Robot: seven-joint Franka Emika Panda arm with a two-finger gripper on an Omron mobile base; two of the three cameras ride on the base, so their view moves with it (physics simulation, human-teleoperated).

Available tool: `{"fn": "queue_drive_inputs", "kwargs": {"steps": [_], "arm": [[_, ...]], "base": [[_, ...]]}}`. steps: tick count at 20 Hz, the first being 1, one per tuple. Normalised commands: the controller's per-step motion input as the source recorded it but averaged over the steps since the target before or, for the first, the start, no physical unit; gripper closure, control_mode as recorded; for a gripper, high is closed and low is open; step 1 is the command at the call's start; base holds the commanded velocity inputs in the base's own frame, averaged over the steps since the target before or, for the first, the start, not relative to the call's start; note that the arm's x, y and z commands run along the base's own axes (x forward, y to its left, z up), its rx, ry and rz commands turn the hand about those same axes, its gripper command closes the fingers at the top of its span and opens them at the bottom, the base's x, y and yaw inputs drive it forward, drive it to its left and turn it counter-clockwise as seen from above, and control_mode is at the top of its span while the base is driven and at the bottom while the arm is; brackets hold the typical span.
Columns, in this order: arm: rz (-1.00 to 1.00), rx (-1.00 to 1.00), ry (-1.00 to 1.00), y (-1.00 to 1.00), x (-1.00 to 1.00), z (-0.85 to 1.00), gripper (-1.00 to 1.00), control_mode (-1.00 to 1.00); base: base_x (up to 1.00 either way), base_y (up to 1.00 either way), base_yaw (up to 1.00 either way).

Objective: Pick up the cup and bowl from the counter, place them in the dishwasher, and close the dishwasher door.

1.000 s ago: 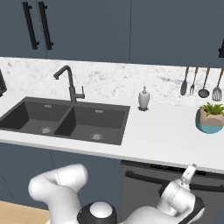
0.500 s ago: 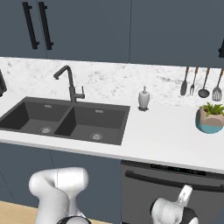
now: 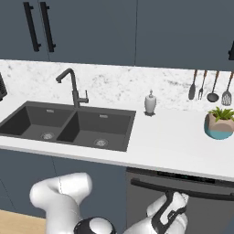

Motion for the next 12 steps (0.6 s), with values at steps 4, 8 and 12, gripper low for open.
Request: {"fn": "queue_drive_inputs", "kwargs": {"steps": [4,8,12], "arm": [[0.22,0.52,0.0,-0.01,0.53,-0.64,-1.0,-1.0],[0.26,0.71,-0.03,-0.28,0.28,-0.59,-1.0,-1.0],[0.23,0.54,-0.13,-0.29,0.36,-0.45,-1.0,-1.0]], "base": [[0.0,0.0,0.0],[0.0,0.0,0.0],[0.0,0.0,0.0]]}}
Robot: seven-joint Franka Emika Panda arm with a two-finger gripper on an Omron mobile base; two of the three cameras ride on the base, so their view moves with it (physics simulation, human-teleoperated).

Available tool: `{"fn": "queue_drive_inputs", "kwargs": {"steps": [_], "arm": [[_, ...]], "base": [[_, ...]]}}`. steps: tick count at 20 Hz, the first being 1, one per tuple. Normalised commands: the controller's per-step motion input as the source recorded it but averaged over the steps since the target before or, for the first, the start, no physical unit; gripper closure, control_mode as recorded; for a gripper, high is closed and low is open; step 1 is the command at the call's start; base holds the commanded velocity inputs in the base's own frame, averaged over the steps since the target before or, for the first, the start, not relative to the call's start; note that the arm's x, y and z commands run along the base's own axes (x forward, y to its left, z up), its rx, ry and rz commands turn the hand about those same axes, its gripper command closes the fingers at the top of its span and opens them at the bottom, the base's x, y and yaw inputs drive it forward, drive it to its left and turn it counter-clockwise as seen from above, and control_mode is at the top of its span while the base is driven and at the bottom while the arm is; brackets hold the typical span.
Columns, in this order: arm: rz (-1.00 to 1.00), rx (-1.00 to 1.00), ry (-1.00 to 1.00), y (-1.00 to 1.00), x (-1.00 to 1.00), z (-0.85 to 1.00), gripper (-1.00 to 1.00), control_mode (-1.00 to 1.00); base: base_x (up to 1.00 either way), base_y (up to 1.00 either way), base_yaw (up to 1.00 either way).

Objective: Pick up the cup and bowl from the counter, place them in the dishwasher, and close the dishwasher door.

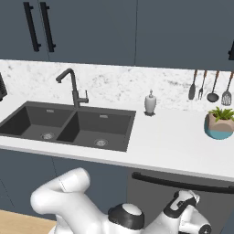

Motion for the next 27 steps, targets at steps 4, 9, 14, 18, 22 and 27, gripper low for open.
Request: {"fn": "queue_drive_inputs", "kwargs": {"steps": [4,9,14,18,22,27], "arm": [[0.2,0.43,-0.18,-0.25,0.47,-0.27,-1.0,-1.0],[0.21,0.42,-0.17,-0.2,0.47,-0.29,-1.0,-1.0],[0.23,0.4,-0.12,-0.03,0.72,-0.35,-1.0,-1.0],[0.23,0.39,-0.06,0.0,0.72,-0.4,-1.0,-1.0],[0.2,0.39,-0.02,-0.09,0.24,-0.51,-1.0,-1.0],[0.08,0.36,0.0,-0.13,-0.57,-0.3,-1.0,-1.0]], "base": [[0.0,0.0,0.0],[0.0,0.0,0.0],[0.0,0.0,0.0],[0.0,0.0,0.0],[0.0,0.0,0.0],[0.0,0.0,0.0]]}}
